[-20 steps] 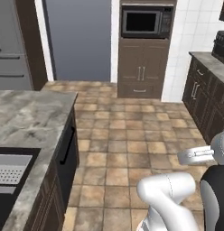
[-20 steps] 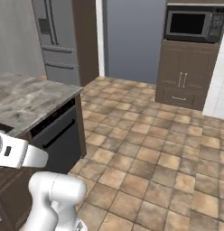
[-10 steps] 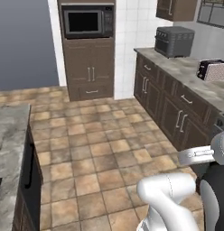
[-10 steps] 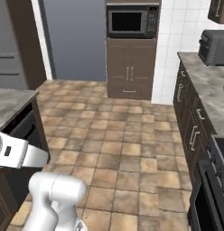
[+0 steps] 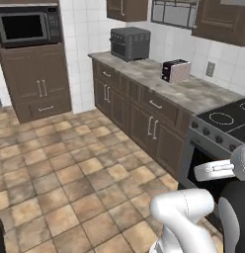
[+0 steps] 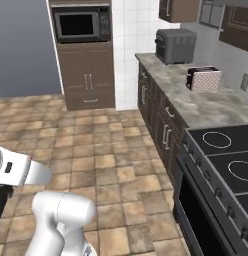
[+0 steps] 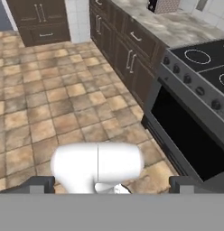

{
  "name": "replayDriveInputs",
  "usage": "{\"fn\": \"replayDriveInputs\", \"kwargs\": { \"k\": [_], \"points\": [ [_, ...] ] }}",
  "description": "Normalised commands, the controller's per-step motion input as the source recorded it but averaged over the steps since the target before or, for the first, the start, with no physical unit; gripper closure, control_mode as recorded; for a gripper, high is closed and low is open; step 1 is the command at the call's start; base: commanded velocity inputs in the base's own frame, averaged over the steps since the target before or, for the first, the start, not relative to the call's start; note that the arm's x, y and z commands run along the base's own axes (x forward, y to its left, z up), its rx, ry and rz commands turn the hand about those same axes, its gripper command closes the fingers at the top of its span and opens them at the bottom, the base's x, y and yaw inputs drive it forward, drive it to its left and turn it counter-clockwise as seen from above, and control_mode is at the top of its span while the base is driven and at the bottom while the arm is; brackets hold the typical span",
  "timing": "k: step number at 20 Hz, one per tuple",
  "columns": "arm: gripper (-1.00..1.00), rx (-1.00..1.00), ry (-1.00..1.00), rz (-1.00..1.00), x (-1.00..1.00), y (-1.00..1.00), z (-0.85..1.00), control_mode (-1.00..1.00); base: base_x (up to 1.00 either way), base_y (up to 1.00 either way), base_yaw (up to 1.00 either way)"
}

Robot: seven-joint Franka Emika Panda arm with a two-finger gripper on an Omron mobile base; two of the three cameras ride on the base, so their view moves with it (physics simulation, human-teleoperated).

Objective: Move the pot and pan from the stove into the sink.

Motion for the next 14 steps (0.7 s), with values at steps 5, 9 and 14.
{"fn": "replayDriveInputs", "kwargs": {
  "k": [5, 9, 14],
  "points": [
    [-1.00, 0.00, 0.00, 0.00, 0.00, 0.00, 0.00, 1.00, 0.00, -0.12, -0.49],
    [-1.00, 0.00, 0.00, 0.00, 0.00, 0.00, 0.00, 1.00, 0.00, -0.12, -0.49],
    [-1.00, 0.00, 0.00, 0.00, 0.00, 0.00, 0.00, 1.00, 0.00, -0.13, -0.48]
  ]
}}
